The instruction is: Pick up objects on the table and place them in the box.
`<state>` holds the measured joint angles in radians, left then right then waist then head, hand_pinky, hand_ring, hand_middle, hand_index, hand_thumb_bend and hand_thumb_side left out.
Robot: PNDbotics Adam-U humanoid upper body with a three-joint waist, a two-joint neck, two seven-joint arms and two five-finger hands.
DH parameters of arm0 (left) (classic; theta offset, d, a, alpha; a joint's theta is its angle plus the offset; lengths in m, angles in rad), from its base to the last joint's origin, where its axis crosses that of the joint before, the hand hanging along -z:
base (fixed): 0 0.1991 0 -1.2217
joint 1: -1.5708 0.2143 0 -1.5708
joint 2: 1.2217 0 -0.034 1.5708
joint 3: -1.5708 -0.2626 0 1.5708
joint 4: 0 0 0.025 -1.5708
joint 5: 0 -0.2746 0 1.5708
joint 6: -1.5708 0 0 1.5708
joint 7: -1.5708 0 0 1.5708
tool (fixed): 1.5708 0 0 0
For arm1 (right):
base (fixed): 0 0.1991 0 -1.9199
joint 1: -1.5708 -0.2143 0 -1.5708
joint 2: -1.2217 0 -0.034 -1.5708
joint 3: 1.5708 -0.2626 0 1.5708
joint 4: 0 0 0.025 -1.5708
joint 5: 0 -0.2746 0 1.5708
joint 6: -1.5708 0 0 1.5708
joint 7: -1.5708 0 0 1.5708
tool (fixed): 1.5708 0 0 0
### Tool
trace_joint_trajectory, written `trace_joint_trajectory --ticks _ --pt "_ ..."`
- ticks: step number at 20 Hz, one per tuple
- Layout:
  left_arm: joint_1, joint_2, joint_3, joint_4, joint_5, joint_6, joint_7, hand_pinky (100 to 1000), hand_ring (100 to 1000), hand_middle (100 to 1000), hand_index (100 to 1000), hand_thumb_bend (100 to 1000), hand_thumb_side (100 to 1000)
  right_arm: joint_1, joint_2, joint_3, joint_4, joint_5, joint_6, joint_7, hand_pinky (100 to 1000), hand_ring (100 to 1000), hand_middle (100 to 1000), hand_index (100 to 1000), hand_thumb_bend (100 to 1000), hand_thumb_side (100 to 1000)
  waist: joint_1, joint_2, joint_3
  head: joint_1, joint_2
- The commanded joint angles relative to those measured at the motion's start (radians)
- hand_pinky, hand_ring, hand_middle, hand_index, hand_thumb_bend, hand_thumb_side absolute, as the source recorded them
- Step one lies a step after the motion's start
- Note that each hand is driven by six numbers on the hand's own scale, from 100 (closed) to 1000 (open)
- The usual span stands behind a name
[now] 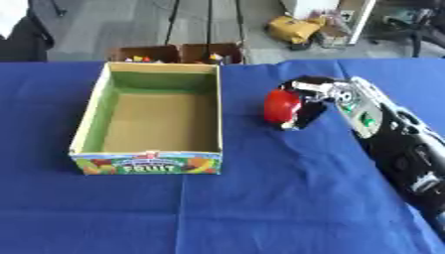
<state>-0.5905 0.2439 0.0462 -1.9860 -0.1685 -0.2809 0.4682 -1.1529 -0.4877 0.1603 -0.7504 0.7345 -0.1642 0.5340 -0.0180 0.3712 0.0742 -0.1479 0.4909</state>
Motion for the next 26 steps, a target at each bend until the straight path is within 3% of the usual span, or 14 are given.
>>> trace_joint_trajectory --ticks 1,16,26 --pt "-0.012 0.007 -0.003 -0.014 0.001 0.002 0.002 680 843 686 751 100 984 -0.03 -0.019 -0.007 -0.028 -0.022 -0.001 -0.01 563 647 613 725 185 301 0.002 -0.025 -0.002 -0.001 -0.007" --pt "-0.006 0.011 -0.005 -0.014 0.004 0.004 -0.001 679 842 687 751 100 983 -0.076 -0.03 -0.002 -0.161 -0.087 0.04 -0.017 556 625 573 698 108 312 -0.003 -0.046 -0.006 0.003 0.001" --pt "-0.004 0.011 -0.009 -0.014 0.008 0.003 -0.007 678 840 687 752 100 983 -0.142 0.026 0.023 -0.232 -0.113 0.074 0.004 558 620 565 687 100 322 -0.012 -0.061 0.004 -0.001 0.001"
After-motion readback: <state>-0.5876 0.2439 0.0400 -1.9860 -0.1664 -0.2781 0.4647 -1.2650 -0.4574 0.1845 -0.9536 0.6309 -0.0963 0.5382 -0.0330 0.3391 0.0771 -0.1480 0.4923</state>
